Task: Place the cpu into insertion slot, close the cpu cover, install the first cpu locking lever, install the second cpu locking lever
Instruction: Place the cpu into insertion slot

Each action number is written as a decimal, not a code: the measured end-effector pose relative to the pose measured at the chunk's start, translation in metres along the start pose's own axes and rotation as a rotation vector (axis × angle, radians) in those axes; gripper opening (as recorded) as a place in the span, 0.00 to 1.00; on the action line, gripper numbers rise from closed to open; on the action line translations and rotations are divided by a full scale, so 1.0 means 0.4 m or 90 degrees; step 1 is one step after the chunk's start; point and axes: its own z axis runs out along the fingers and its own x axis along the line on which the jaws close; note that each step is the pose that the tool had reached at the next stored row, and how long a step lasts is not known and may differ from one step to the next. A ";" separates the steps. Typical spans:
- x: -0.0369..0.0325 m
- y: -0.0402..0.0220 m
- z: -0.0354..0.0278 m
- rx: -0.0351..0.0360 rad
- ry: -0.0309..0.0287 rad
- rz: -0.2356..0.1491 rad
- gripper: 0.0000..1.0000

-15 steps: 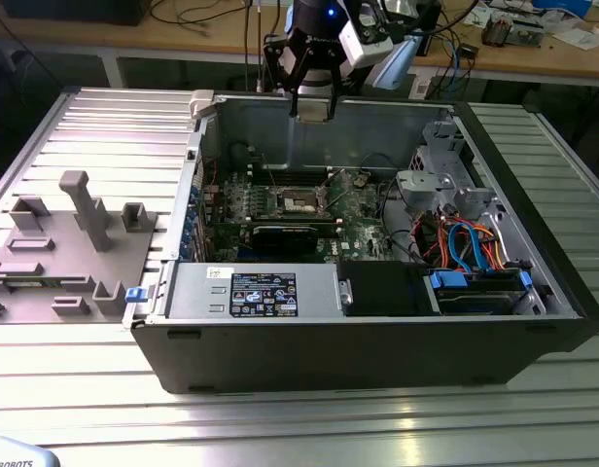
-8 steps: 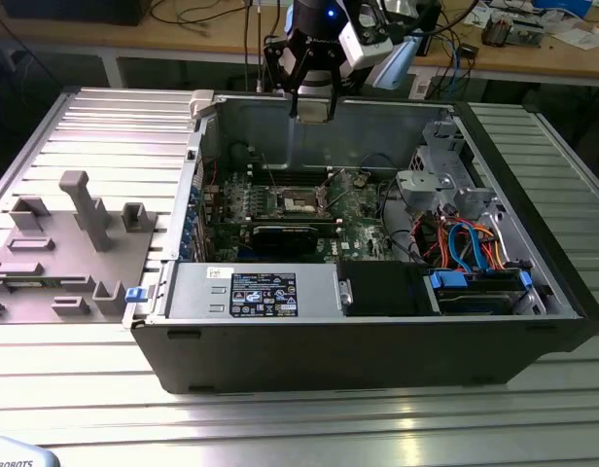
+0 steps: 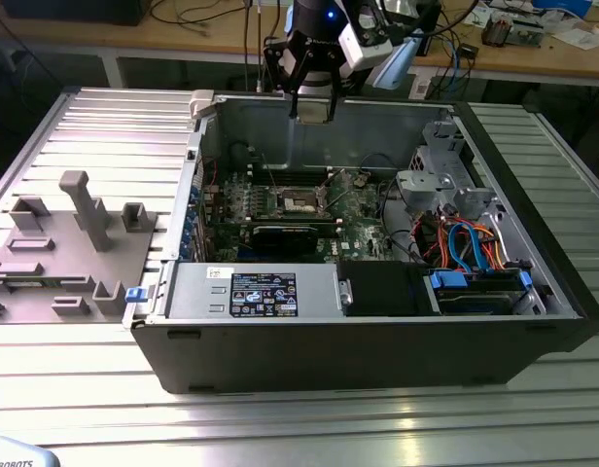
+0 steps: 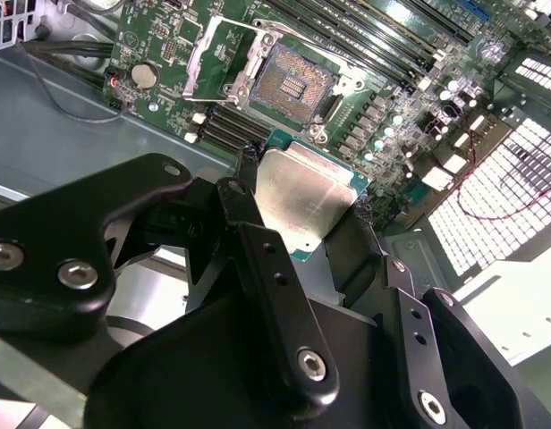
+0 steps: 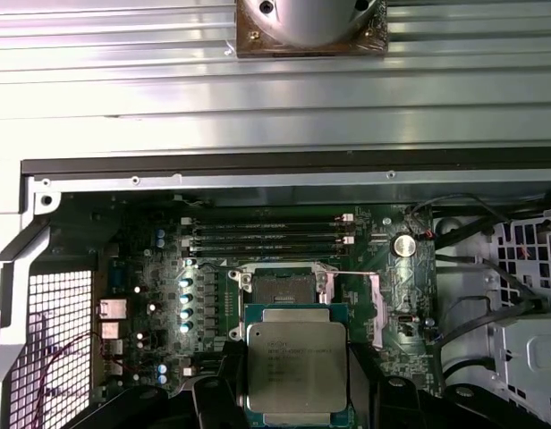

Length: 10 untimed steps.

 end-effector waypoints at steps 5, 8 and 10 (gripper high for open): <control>0.000 0.000 0.002 0.0000 0.0000 0.000 0.55; 0.000 0.000 0.005 0.0000 0.0000 0.000 0.55; 0.000 -0.001 0.006 0.0000 0.0000 0.000 0.55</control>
